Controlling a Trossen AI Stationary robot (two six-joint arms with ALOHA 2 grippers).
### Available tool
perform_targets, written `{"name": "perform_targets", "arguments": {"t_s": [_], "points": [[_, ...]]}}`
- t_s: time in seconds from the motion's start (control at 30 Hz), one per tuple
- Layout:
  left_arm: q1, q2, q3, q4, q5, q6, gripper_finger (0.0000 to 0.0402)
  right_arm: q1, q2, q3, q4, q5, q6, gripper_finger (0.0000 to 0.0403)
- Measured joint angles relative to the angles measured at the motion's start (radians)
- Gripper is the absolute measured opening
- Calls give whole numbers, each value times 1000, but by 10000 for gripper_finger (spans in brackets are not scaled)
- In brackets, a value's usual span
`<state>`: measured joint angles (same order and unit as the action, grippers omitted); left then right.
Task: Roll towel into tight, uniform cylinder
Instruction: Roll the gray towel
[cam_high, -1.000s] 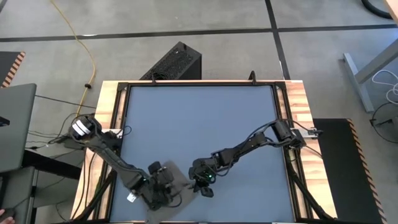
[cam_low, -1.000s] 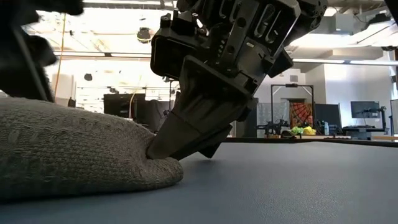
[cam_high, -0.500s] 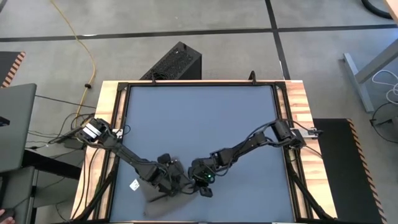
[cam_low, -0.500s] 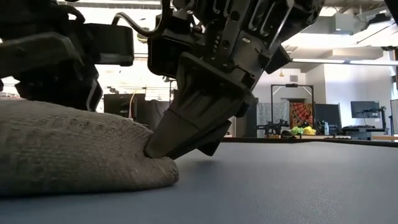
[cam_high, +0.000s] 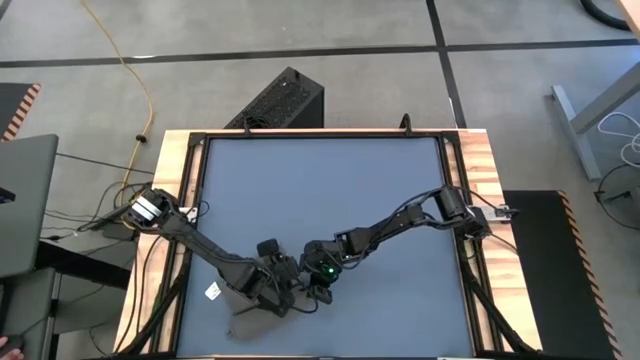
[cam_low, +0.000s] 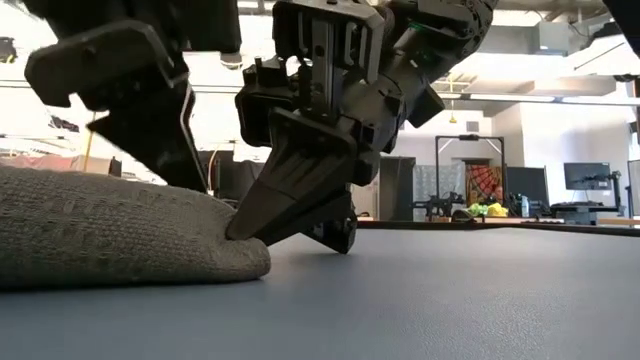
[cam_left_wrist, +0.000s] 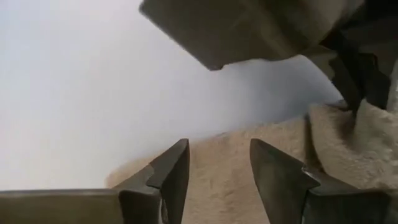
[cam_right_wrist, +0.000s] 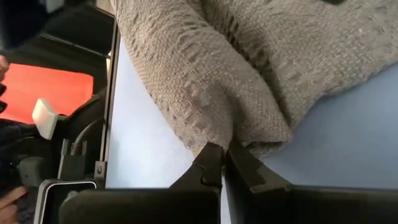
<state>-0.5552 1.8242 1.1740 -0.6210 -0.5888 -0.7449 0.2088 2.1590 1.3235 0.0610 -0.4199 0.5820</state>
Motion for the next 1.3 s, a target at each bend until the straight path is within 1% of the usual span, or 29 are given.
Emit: {"name": "perform_targets", "arguments": {"t_s": [0.07, 0.13, 0.17, 0.27, 0.3, 0.43, 0.5, 0.57, 0.7, 0.9, 1.0, 1.07, 1.13, 1.2, 1.3], "points": [[0, 1, 33, -56, -17, 0, 153, -1, 1, -1, 7, 0, 3, 20], [-2, 1, 63, -48, -17, 7, 149, -1, 1, -1, 6, 0, 4, 20], [-7, 1, 72, -18, 5, 15, 148, -1, 1, -1, 6, 0, 5, 20], [-33, 2, 76, 77, 130, 56, 147, -1, 2, -1, 0, 3, 3, 21], [-48, 2, 76, 101, 156, 56, 147, -1, 2, -1, 0, 4, 3, 21], [-112, -7, 93, 104, 166, -4, 147, -1, 3, -2, 2, 5, 1, 21], [-144, -11, 131, 104, 170, -44, 147, -1, 3, -3, 0, 5, -3, 21], [-178, -10, 172, 92, 204, -82, 147, -1, 3, -3, 1, 5, -3, 21], [-260, 17, 204, 60, 237, -226, 146, -1, 3, -3, 3, 4, -4, 21], [-371, 29, 205, -20, 234, -545, 146, -1, 4, -4, 6, 5, -5, 21], [-420, 29, 205, -54, 236, -652, 146, -1, 4, -4, 4, 5, -5, 21], [-444, 36, 204, -55, 256, -719, 146, -1, 4, -4, 4, 4, -6, 21], [-464, 48, 204, -84, 280, -765, 146, -1, 4, -4, 5, 3, -6, 21], [-475, 60, 203, -125, 278, -789, 146, -1, 4, -5, 10, 3, -5, 21], [-474, 75, 203, -179, 251, -778, 146, -1, 5, -5, 23, 1, -3, 21]]}}
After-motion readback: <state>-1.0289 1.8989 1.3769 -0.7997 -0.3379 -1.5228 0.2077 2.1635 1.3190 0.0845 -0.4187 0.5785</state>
